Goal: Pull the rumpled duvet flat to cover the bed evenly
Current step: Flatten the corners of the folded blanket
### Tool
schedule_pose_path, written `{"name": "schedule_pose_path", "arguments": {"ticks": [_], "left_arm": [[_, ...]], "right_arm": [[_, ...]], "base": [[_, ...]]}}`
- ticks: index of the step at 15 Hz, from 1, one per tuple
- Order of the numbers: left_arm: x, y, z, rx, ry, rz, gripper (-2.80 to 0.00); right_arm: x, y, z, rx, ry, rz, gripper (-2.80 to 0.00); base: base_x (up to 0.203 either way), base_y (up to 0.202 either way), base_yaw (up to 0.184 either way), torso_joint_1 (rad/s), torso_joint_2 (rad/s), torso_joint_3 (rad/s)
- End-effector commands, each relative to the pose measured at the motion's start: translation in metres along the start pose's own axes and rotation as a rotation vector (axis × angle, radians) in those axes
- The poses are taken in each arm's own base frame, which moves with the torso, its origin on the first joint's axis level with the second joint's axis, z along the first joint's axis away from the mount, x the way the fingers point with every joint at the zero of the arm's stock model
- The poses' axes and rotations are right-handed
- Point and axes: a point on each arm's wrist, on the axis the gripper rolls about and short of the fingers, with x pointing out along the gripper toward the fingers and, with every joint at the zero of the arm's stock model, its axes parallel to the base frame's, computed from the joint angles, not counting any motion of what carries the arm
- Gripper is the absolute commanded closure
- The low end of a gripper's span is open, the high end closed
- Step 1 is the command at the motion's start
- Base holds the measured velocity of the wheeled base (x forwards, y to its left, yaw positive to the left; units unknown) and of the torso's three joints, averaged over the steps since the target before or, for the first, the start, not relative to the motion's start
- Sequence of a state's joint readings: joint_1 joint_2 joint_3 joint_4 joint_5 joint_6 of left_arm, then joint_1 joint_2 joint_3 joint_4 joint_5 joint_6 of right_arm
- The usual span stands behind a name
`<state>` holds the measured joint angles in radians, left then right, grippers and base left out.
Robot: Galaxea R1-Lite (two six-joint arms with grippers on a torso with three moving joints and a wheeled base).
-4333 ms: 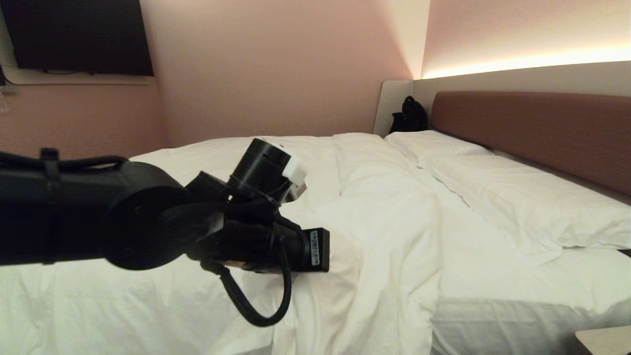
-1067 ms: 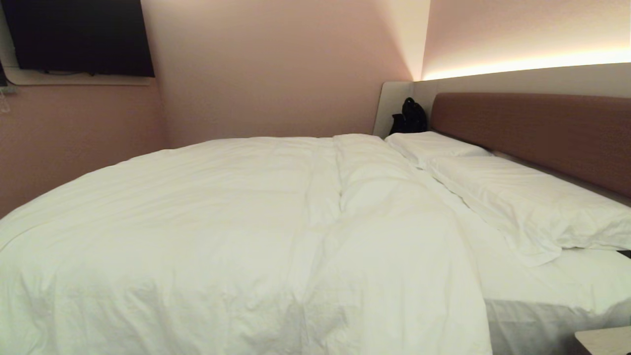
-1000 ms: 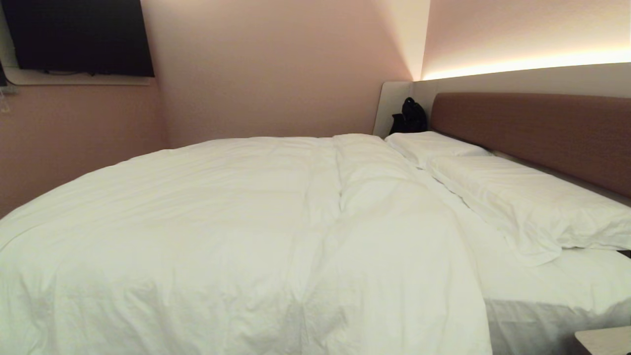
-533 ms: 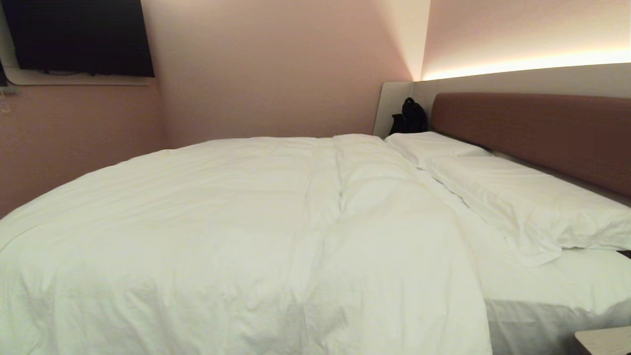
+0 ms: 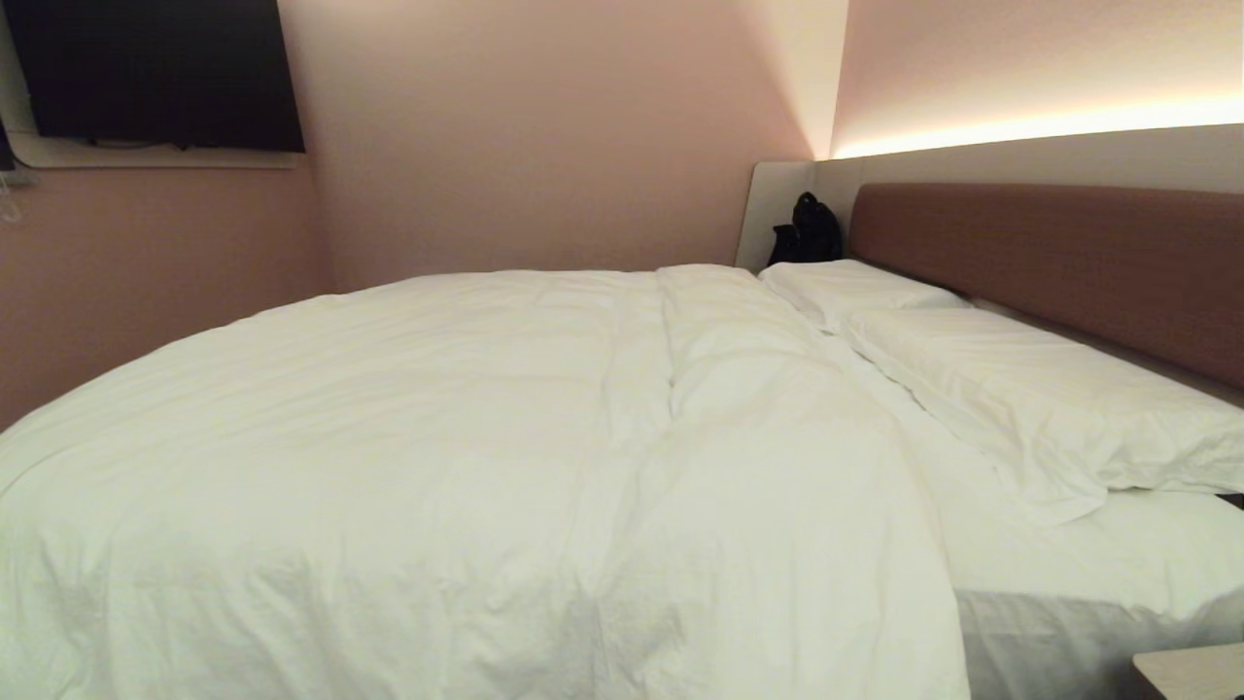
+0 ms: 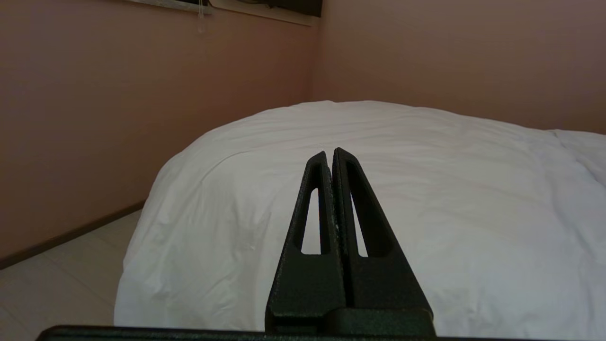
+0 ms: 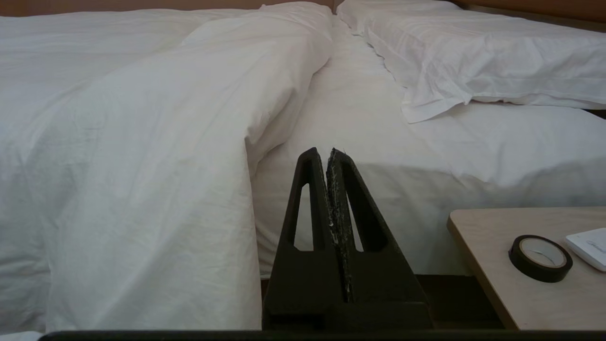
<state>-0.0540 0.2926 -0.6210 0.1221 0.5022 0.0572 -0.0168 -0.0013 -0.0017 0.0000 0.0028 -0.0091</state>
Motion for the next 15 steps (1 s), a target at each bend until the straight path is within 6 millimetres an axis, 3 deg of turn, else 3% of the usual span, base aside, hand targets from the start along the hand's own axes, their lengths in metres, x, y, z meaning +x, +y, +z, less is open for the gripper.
{"name": "schedule_pose_path", "arguments": {"ticks": [1, 4, 7, 9, 15], "left_arm": [[-0.007, 0.003, -0.005, -0.009, -0.020, 0.014, 0.00], [-0.025, 0.008, -0.021, -0.019, -0.071, -0.021, 0.00], [-0.038, 0.007, -0.052, 0.015, -0.111, -0.225, 0.00], [-0.033, 0.000, -0.072, 0.043, -0.064, -0.360, 0.00], [-0.020, -0.013, -0.130, 0.080, 0.131, -0.536, 0.00]], "right_arm": [[0.000, 0.000, 0.000, 0.000, 0.001, 0.000, 0.00], [0.000, 0.000, 0.000, 0.000, 0.001, 0.000, 0.00], [0.000, 0.000, 0.000, 0.000, 0.001, 0.000, 0.00], [0.000, 0.000, 0.000, 0.000, 0.001, 0.000, 0.00], [0.000, 0.000, 0.000, 0.000, 0.001, 0.000, 0.00]], "base": [[0.000, 0.000, 0.000, 0.000, 0.00, 0.000], [0.000, 0.000, 0.000, 0.000, 0.00, 0.000], [0.000, 0.000, 0.000, 0.000, 0.00, 0.000], [0.000, 0.000, 0.000, 0.000, 0.00, 0.000], [0.000, 0.000, 0.000, 0.000, 0.00, 0.000]]}}
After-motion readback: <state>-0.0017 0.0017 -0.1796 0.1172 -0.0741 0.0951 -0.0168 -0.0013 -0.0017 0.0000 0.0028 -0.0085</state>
